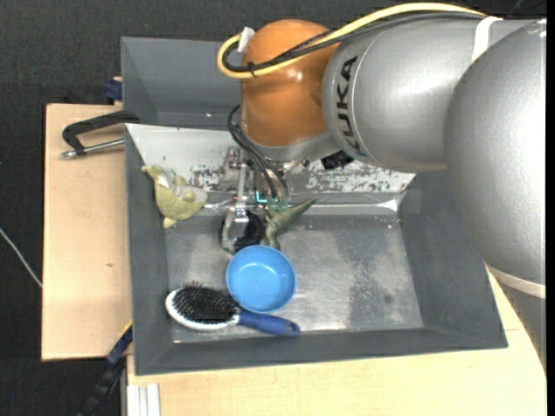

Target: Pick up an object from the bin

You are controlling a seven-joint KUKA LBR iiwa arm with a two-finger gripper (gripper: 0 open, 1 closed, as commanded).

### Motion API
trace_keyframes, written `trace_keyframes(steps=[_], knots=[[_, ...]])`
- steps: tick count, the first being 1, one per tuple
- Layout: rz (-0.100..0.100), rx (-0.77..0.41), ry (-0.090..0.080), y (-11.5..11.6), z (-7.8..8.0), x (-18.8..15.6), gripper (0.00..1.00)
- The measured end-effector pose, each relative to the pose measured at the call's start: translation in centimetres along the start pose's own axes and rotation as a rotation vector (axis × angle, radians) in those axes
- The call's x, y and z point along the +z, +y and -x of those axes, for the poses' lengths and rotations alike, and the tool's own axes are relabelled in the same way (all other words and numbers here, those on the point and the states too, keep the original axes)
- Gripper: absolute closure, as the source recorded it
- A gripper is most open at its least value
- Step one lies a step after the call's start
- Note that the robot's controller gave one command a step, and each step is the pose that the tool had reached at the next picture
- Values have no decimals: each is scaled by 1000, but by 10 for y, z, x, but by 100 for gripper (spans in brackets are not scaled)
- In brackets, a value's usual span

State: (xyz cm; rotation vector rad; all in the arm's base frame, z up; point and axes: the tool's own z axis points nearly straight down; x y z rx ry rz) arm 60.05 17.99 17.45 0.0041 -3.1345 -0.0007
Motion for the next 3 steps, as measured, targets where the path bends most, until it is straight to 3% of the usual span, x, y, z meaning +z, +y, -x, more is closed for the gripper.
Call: trace_keyframes(steps=[1, 2, 3], knots=[[2, -192, -17, -16, -16, 90, 0], [0, -192, -10, -17, -17, 91, 100], [1, -209, -23, -43, -14, -38, 100]])
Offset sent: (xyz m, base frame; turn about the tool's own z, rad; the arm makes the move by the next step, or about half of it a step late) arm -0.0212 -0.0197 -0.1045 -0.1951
